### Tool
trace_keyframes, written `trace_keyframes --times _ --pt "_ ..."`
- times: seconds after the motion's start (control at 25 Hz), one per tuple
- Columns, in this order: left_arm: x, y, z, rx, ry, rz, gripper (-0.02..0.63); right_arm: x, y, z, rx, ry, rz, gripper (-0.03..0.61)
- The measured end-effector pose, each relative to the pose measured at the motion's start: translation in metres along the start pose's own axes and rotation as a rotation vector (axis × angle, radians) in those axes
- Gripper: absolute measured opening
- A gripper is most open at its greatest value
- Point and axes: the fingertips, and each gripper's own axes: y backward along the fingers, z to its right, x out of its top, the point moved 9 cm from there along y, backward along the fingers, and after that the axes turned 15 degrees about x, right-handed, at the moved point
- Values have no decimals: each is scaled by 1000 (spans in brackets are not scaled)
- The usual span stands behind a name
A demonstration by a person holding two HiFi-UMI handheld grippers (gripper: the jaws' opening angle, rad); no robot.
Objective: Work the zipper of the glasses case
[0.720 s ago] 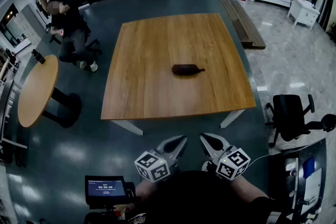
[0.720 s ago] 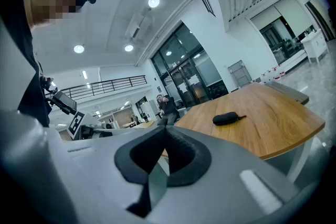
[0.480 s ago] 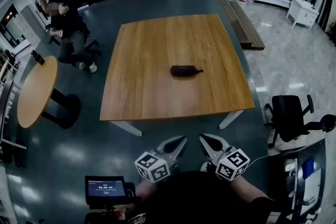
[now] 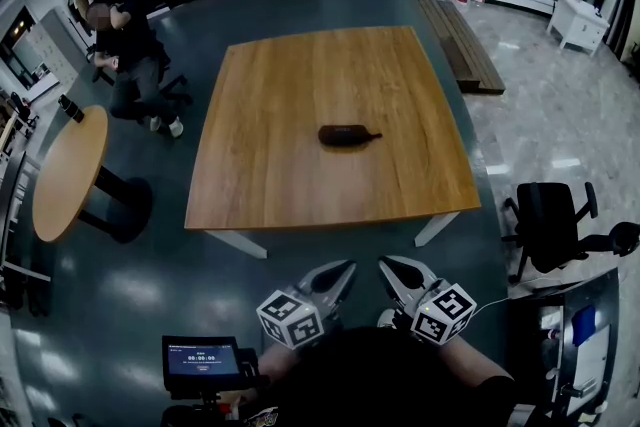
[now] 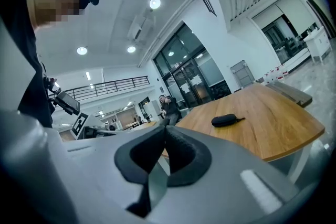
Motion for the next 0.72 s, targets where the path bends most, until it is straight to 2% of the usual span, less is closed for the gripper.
trace_keyframes --times 0.16,0.32,0.52,0.72 --pt "-11 -12 7 23 17 1 3 -2 11 13 31 -11 -13 6" --pt "-13 -19 17 50 35 -1 3 4 20 22 56 -28 -21 37" --pt "-14 -28 35 83 13 -7 3 14 35 42 63 -49 -13 50" --pt "-12 -24 29 174 46 21 3 6 36 61 82 -91 -46 67"
